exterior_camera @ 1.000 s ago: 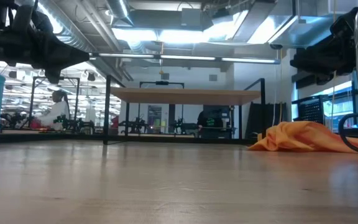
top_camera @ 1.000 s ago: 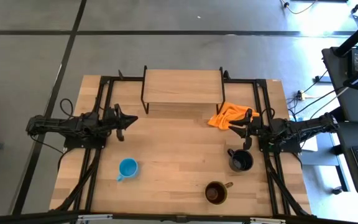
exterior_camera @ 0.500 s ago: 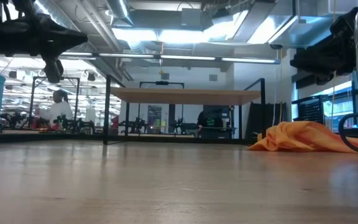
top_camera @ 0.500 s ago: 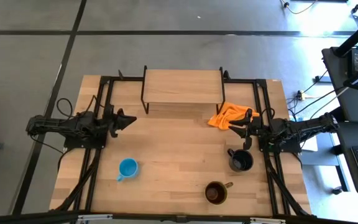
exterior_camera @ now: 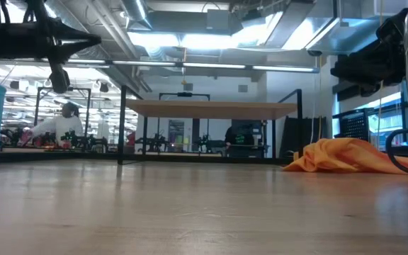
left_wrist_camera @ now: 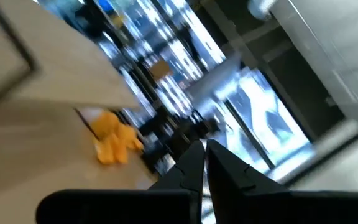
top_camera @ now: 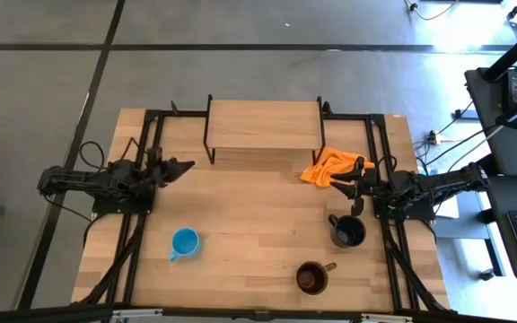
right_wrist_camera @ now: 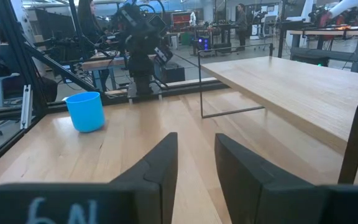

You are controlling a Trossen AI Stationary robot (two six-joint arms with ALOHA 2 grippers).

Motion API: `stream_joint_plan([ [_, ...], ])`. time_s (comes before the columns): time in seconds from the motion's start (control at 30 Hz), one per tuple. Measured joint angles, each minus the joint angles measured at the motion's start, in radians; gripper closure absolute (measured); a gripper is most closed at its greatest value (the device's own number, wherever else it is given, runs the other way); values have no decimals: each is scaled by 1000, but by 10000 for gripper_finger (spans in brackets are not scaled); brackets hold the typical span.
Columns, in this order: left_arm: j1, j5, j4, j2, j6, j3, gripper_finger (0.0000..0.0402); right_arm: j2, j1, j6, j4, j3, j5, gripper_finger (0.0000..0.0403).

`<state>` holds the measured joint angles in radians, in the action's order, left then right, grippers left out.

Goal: Stack small to large cups/mugs on shelf
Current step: Put the light blue mug on the shelf

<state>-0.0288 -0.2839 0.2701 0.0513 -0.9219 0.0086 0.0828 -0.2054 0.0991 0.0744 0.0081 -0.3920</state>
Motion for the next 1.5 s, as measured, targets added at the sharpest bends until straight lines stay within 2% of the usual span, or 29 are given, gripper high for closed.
stream_joint_plan([
  [0.1,0,71,-5,0,45,0,388,0,0,1,0,0,0,295],
  [0.27,0,13,-49,0,53,0,388,0,0,1,0,0,0,295],
  [0.4,-6,54,-43,1,232,50,388,0,0,1,0,0,0,295],
  [0.47,-3,93,-162,2,320,153,388,0,0,0,0,0,0,295],
  [0.53,-2,129,-388,29,395,301,388,0,0,1,0,0,0,295],
  [0.63,-2,177,-714,133,474,520,388,0,0,0,0,0,0,295],
  [0.73,-4,247,-960,265,506,688,388,0,0,1,0,0,0,295],
  [0.83,-19,352,-1120,414,506,780,388,0,0,0,0,0,0,295],
  [0.93,-67,463,-1184,547,492,823,388,0,0,1,0,0,0,295],
  [1.0,-124,494,-1220,619,490,844,388,0,0,0,0,0,0,295],
  [1.17,-301,440,-1386,748,456,873,397,0,0,0,0,0,0,295],
  [1.23,-377,414,-1400,782,410,874,400,0,0,1,0,0,0,295],
  [1.37,-511,273,-1375,820,293,875,394,0,0,0,0,0,0,295],
  [1.5,-592,134,-1373,863,179,876,369,0,0,0,0,0,0,295],
])
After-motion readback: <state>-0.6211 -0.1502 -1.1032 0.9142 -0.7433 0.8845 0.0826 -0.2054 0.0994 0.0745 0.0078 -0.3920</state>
